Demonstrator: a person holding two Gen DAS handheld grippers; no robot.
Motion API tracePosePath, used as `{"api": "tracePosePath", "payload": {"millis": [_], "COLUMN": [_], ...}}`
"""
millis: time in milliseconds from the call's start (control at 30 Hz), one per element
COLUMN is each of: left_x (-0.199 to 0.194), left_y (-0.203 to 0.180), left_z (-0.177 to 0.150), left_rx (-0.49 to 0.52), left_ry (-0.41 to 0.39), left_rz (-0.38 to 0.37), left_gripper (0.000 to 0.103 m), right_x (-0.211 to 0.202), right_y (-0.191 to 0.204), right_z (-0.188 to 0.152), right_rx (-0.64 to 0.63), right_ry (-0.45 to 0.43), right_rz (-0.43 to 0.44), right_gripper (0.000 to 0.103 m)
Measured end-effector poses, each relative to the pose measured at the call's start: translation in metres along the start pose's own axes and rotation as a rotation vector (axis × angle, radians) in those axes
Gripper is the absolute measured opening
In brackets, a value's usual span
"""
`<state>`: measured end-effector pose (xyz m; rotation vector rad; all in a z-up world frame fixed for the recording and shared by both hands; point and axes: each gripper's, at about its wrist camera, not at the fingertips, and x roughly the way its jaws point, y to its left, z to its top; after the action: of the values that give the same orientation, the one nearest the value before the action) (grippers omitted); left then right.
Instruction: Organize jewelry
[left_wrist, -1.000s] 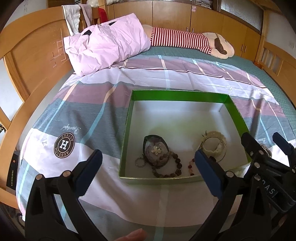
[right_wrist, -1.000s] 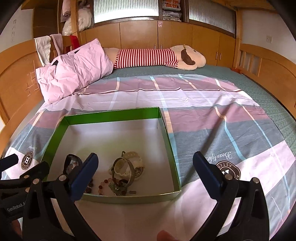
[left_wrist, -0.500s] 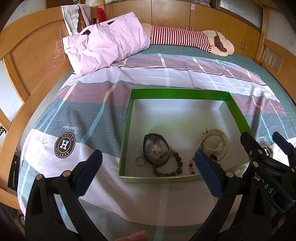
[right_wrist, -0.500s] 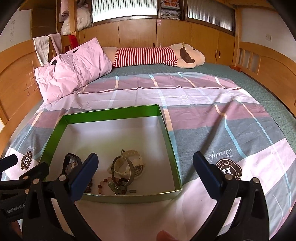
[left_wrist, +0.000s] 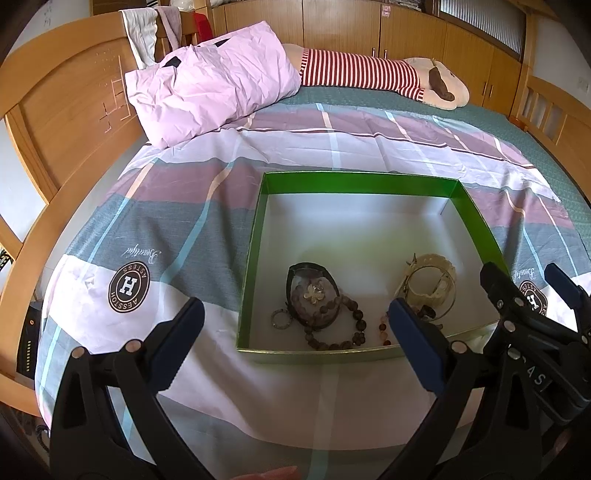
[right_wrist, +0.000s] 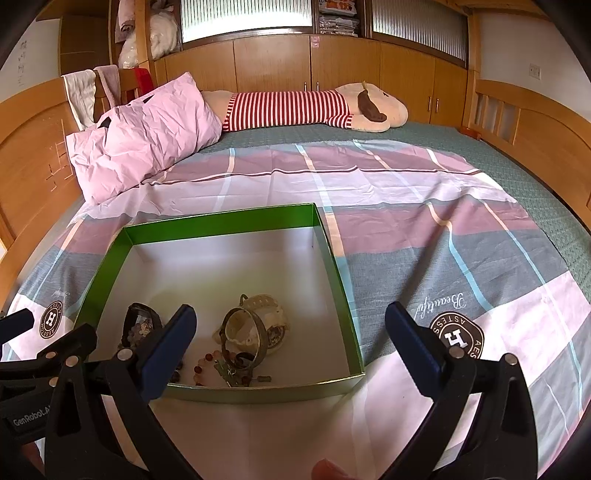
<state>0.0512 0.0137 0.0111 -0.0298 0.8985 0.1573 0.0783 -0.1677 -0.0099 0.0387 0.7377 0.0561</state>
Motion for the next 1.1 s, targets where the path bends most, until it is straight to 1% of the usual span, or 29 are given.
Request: {"api": "tracePosePath", "payload": {"millis": [1100], "left_x": [0.006], "left_y": [0.0018], "left_z": [-0.0022], "left_rx": [0.001], "left_ry": [0.022], "left_rz": [0.003], "left_gripper": [0.101], "right_x": [0.0041], "right_y": [-0.0002], "right_z": [-0.0048], "right_rx": [0.007], "right_ry": [0.012], "right_rz": [-0.018], "right_gripper": [0.102]}}
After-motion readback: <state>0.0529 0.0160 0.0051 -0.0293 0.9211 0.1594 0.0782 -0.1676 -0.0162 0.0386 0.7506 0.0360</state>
